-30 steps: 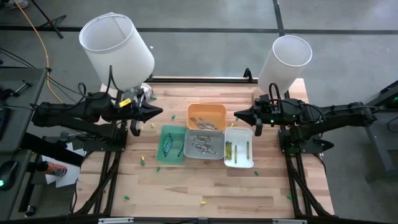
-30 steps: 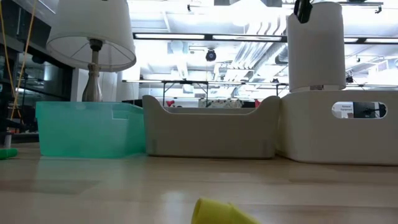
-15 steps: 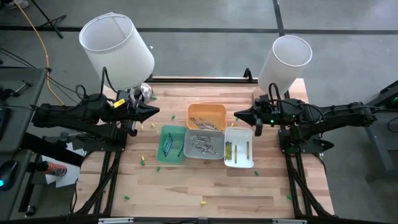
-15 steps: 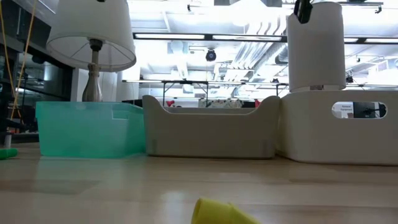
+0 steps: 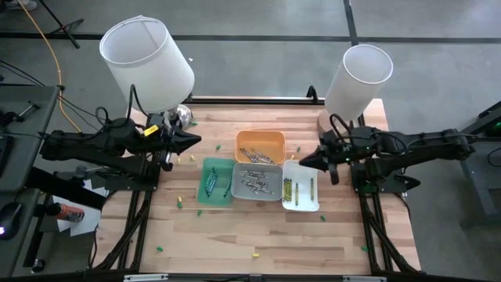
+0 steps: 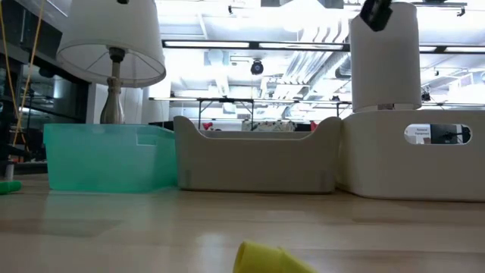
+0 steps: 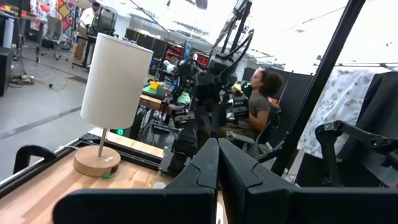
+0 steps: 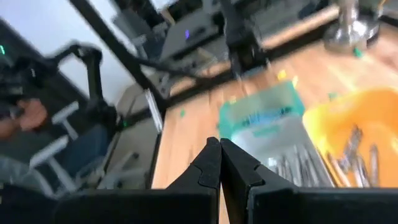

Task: Sort crayons
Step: Return to Home Position

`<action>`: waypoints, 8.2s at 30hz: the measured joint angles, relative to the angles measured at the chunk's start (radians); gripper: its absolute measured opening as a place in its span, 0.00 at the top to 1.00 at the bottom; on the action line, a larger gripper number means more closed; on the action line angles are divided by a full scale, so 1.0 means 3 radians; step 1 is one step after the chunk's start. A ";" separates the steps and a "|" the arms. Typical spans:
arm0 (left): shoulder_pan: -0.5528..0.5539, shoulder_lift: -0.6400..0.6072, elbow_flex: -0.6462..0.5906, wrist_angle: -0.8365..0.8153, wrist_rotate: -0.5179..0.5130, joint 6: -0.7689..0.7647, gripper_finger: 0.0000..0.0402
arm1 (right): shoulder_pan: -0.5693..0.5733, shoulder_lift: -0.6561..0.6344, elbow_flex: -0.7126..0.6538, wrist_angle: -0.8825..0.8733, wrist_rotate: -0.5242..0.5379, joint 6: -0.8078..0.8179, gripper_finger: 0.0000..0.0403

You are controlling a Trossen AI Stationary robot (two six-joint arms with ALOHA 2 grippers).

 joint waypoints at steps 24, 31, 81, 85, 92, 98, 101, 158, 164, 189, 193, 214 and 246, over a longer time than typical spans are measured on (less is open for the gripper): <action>0.0003 0.0130 0.0000 0.0087 -0.0013 -0.0325 1.00 | 0.0001 -0.0887 0.0000 -0.0774 -0.0071 -0.0152 1.00; 0.0003 0.0064 0.0000 0.0106 -0.0008 -0.0315 1.00 | 0.0001 -0.0588 -0.0200 0.0308 0.0007 -0.0156 1.00; 0.0000 -0.1388 -0.1694 0.1297 -0.0164 -0.0360 1.00 | 0.0001 0.0323 -0.0301 0.1356 0.0193 -0.0067 1.00; 0.0000 -0.1457 -0.1822 0.1512 -0.0179 -0.0336 1.00 | 0.0001 0.0323 -0.0301 0.1338 0.0192 -0.0066 1.00; 0.0000 -0.1479 -0.2072 0.1921 -0.0270 -0.0309 1.00 | 0.0001 0.0323 -0.0301 0.1339 0.0193 -0.0065 1.00; 0.0000 -0.1481 -0.2293 0.2352 -0.0282 -0.0275 1.00 | 0.0001 0.0323 -0.0301 0.1279 0.0192 -0.0067 1.00; 0.0000 -0.1483 -0.2290 0.2351 -0.0280 -0.0254 1.00 | 0.0001 0.0323 -0.0301 0.1216 0.0192 -0.0068 1.00; 0.0011 -0.1993 -0.2280 -0.0199 0.0192 0.0031 1.00 | 0.0009 0.0320 -0.0301 0.1018 -0.0395 0.0012 1.00; 0.0011 -0.1963 -0.2280 -0.0226 0.0393 0.0638 1.00 | 0.0019 0.0320 -0.0301 0.0993 -0.0401 -0.0313 1.00; 0.0011 -0.1965 -0.2280 -0.0228 0.0370 0.0503 1.00 | 0.0019 -0.1496 -0.0574 -0.0168 -0.0157 -0.1115 1.00; 0.0011 -0.1965 -0.2280 -0.0228 0.0370 0.0502 1.00 | 0.0019 -0.1743 -0.1059 0.0400 -0.0155 -0.0957 1.00; 0.0011 -0.1965 -0.2279 -0.0227 0.0370 0.0504 1.00 | -0.0773 -0.1790 -0.2035 0.2002 -0.0278 -0.0793 1.00; 0.0011 -0.1964 -0.2279 -0.0226 0.0369 0.0503 1.00 | 0.0032 -0.1793 -0.2040 0.1417 0.0257 -0.1055 1.00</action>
